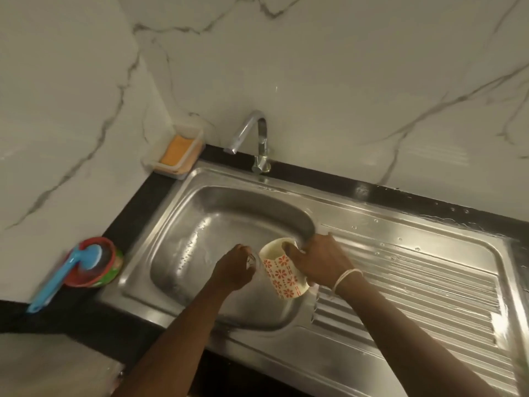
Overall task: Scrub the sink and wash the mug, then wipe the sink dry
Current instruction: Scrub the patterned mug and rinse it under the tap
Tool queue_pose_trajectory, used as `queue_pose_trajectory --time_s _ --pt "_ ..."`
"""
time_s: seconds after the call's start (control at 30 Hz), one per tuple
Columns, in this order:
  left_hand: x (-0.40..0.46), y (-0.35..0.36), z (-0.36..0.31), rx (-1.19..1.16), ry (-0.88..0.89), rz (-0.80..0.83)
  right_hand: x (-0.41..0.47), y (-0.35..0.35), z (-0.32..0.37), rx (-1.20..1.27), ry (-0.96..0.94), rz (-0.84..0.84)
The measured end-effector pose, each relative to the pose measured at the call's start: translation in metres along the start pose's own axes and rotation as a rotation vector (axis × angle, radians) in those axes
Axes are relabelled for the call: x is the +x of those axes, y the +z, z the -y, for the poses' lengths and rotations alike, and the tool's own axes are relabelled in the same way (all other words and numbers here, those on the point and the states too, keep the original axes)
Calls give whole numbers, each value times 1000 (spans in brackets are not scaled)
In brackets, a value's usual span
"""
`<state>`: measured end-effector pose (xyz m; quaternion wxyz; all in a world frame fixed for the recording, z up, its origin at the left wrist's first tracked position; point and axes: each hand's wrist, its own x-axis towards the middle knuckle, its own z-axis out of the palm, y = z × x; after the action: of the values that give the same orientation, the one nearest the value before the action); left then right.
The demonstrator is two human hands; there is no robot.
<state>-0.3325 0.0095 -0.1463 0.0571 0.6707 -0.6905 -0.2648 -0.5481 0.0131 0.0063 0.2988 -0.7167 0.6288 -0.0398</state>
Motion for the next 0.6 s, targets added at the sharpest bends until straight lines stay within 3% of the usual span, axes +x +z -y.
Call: queue_pose_trajectory --time_s 0.2,0.47,0.6 --pt "21 -50 22 -18 -58 -91 -1 17 27 168 66 -106" --pt "109 -136 30 -115 271 -263 26 42 75 434 305 -244" --pt "145 -181 0 -191 412 -223 47 49 97 527 377 -300"
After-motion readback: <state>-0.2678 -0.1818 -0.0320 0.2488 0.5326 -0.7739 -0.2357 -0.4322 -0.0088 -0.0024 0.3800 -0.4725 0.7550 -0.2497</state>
